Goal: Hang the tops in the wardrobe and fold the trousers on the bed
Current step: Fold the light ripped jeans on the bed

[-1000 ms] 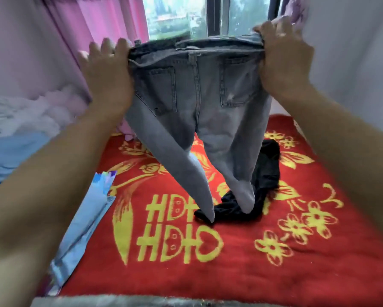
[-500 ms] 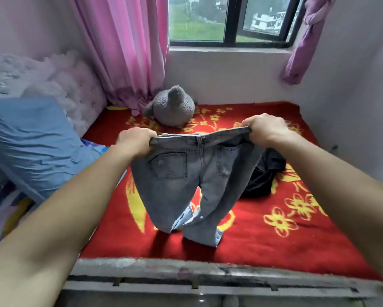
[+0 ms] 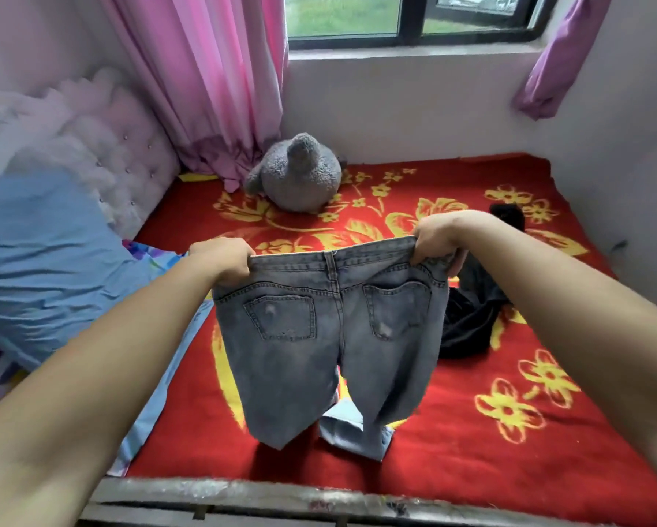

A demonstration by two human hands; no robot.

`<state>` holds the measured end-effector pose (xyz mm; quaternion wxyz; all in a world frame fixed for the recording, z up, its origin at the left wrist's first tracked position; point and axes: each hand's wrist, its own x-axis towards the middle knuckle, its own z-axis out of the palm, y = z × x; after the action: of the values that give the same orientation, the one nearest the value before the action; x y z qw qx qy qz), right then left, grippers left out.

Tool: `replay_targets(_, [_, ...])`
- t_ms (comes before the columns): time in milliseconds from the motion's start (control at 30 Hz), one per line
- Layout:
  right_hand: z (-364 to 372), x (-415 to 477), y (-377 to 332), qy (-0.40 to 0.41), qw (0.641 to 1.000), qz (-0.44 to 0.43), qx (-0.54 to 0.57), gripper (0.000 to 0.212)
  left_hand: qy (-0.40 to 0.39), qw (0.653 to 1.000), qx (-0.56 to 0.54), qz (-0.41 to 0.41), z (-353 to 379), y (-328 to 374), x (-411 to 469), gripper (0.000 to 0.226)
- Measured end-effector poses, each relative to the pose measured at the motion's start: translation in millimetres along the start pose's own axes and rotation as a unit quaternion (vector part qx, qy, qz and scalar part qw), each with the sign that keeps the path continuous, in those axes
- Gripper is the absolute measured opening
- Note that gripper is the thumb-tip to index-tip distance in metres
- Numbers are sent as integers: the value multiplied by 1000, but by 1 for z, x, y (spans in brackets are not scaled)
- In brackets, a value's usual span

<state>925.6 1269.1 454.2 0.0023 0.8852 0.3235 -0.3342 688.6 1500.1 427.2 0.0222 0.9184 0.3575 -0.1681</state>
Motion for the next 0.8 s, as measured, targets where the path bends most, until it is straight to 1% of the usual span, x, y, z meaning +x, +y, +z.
replay_targets(33, [-10, 11, -4, 37, 999, -12, 3, 19, 28, 999, -18, -23, -8, 1, 11, 34])
replay_targets(100, [-37, 27, -12, 128, 991, -43, 20, 26, 119, 988, -79, -64, -31, -2, 31, 45])
replay_targets(167, [-75, 35, -21, 247, 965, -82, 21, 35, 234, 960, -134, -75, -67, -6, 50, 49])
replay_targets(233, [-112, 32, -32, 360, 924, -126, 20, 37, 351, 921, -156, -62, -111, -12, 59, 45])
replay_targets(333, [-159, 11, -50, 504, 844, -184, -7, 41, 486, 849, -196, -67, -181, -24, 57, 42])
replay_targets(400, [-184, -10, -62, 572, 792, -209, -22, 41, 551, 805, -212, -63, -219, -32, 44, 44])
replay_targets(433, [-193, -21, -66, 597, 772, -217, -20, 41, 574, 788, -215, -58, -233, -36, 35, 44])
replay_targets(500, [-203, -40, -72, 627, 748, -218, -22, 41, 600, 768, -221, -40, -248, -40, 17, 44])
replay_targets(567, [-201, -55, -72, 630, 745, -216, -34, 42, 603, 766, -222, -30, -247, -41, 3, 44])
replay_targets(667, [-172, -62, -66, 604, 766, -212, -59, 38, 577, 789, -208, -26, -211, -43, -11, 47])
replay_targets(733, [-136, -55, -56, 570, 792, -210, -66, 34, 544, 817, -191, -18, -165, -42, -15, 48])
replay_targets(800, [-87, -41, -41, 515, 830, -205, -62, 32, 496, 849, -183, -12, -105, -39, -17, 48])
